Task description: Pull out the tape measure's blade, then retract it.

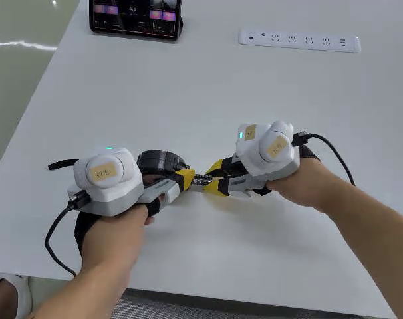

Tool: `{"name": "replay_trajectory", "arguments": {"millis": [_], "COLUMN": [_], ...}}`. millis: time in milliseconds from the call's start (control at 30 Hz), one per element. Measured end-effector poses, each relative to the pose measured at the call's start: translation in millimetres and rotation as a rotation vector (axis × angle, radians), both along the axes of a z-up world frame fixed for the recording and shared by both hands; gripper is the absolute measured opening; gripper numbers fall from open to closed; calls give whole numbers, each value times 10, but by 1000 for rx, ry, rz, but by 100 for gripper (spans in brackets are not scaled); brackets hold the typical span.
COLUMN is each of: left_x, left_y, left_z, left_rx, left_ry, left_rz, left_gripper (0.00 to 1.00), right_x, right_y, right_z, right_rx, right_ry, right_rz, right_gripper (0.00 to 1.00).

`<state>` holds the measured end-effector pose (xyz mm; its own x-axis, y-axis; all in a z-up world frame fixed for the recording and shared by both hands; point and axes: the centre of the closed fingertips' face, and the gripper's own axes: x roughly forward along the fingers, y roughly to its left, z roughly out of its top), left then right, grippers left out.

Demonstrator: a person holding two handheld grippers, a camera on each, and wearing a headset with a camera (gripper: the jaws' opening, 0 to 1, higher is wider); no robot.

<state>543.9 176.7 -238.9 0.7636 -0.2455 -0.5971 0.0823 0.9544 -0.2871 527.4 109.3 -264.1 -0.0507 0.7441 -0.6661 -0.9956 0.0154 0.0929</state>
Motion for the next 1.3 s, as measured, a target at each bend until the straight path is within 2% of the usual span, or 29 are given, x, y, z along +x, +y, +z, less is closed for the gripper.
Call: {"name": "replay_trajectory", "arguments": {"millis": [400,1300], "left_x": [17,-4], "left_y": [17,2], "left_z": [-12,9], "left_rx": [8,4], "left_ry": [-3,-5], "left_rz": [0,3], "left_gripper": [60,60], "right_x": [-2,-6], "right_y": [114,226], "right_z": [-6,-4], "right_rx": [13,26], "right_ry": [-2,-12], "right_rz": [13,24], "right_gripper": [11,11]}}
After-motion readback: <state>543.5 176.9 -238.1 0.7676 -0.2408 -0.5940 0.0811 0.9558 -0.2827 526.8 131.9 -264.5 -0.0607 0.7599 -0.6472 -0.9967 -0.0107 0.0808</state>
